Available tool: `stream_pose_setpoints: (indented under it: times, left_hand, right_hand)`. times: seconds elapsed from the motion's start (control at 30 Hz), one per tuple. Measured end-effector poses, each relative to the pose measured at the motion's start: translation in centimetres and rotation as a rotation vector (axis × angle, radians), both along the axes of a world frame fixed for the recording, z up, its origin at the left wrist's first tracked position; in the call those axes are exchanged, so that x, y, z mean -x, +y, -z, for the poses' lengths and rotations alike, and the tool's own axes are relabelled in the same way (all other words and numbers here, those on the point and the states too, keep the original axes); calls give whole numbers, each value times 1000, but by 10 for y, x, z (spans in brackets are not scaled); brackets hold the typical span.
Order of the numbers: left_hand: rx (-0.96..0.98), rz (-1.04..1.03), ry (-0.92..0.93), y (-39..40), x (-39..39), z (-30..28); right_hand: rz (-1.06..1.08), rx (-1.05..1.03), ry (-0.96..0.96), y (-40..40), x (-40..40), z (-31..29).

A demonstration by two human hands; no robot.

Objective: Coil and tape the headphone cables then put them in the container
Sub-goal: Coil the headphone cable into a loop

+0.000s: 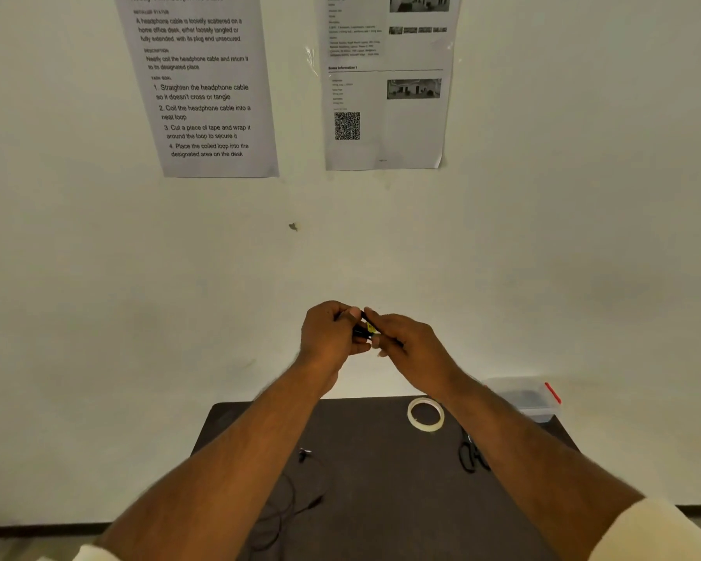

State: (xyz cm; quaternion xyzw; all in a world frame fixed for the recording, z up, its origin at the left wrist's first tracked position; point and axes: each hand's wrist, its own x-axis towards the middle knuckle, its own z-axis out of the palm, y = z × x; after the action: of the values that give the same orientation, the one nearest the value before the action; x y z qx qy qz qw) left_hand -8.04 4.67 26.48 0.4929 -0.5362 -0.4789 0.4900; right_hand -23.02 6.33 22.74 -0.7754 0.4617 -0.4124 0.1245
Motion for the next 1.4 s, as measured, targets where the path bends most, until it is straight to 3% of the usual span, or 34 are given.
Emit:
stream_pose_setpoints:
  times: [0.13, 0.27, 0.47, 0.53, 0.6, 0.67, 0.73, 0.83, 0.93, 1.1, 1.27, 1.4]
  left_hand:
    - [-8, -9, -33, -4, -5, 1]
    - [-7, 1, -52, -6, -13, -1]
    - [55, -21, -181, -6, -23, 4]
    - [106, -12, -252, -6, -28, 8]
    - [130, 13, -329, -8, -33, 15]
    - [158, 65, -457, -9, -38, 23]
    - [194, 134, -641, -9, -40, 26]
    - [357, 143, -1087, -5, -33, 21]
    - [476, 298, -1288, -1, -19, 13]
    - [256, 383, -1229, 0, -8, 18]
    - [-31, 529, -706, -10, -10, 27]
    - [-262, 611, -676, -15, -4, 22]
  right_hand:
    - [-6, -57, 51, 1, -6, -1]
    - [34, -49, 330, -2, -7, -6]
    - [111, 214, 630, -11, -7, 1]
    - [139, 145, 607, -10, -12, -2]
    - [118, -52, 566, -9, -17, -6]
    - [51, -263, 321, -7, -17, -11]
    - [37, -375, 146, -6, -13, -13]
    - [37, -422, 82, -8, -8, -16]
    - [12, -465, 47, -8, -7, -15]
    - [-35, -543, 14, -3, 2, -2]
    - [-57, -500, 50, 3, 16, 1]
    - [-140, -243, 536, 7, 28, 7]
